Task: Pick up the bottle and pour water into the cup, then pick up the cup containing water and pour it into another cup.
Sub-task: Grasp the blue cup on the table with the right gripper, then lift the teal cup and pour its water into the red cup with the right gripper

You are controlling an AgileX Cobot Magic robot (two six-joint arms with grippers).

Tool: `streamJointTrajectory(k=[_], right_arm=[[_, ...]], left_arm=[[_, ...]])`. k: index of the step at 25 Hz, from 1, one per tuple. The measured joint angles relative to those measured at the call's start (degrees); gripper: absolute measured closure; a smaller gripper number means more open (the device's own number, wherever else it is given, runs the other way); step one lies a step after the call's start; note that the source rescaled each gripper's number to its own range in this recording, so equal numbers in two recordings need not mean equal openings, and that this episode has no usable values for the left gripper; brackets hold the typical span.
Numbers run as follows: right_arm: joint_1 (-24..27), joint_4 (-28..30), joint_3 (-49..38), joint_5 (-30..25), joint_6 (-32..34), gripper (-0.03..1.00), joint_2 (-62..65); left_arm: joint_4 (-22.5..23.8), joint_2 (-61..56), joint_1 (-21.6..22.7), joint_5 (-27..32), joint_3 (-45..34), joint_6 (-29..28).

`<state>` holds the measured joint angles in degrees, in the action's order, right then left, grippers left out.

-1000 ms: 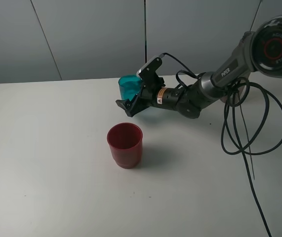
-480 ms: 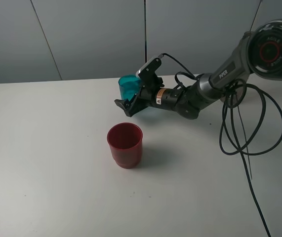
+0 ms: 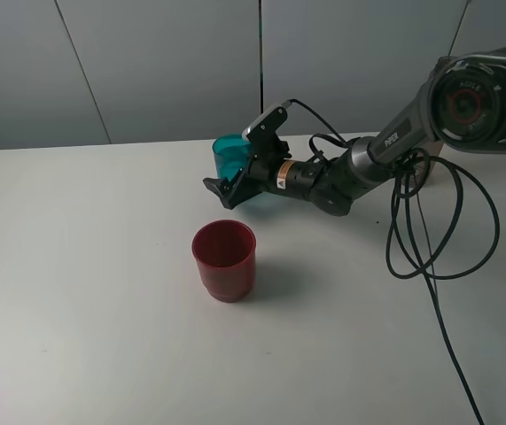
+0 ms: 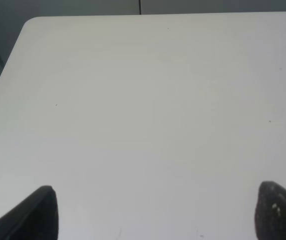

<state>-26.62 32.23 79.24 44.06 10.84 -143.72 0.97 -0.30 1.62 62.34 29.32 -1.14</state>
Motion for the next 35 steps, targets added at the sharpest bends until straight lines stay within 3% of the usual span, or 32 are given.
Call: streamJointTrajectory(k=[15, 17, 18, 21, 22, 35], right_arm=[[0.0, -0.32, 0.36, 1.57, 0.62, -0.03, 0.0], [0.0, -0.6, 0.36, 2.08, 0.62, 0.08, 0.0], [0.0, -0.68, 0.36, 2.11, 0.62, 0.21, 0.0], [0.0, -1.04, 0.36, 2.11, 0.62, 0.8, -0.1], [0.0, -1.28, 0.36, 2.11, 0.73, 0.89, -0.21], [0.0, -1.53, 0.36, 2.35, 1.56, 0.89, -0.3]], left_arm=[[0.0, 0.0, 0.0, 0.0, 0.0, 0.0], [0.0, 0.0, 0.0, 0.0, 0.0, 0.0], [0.0, 0.0, 0.0, 0.0, 0.0, -0.12], [0.0, 0.0, 0.0, 0.0, 0.0, -0.12], [0.0, 0.0, 0.0, 0.0, 0.0, -0.12], [0.0, 0.0, 0.0, 0.0, 0.0, -0.12]])
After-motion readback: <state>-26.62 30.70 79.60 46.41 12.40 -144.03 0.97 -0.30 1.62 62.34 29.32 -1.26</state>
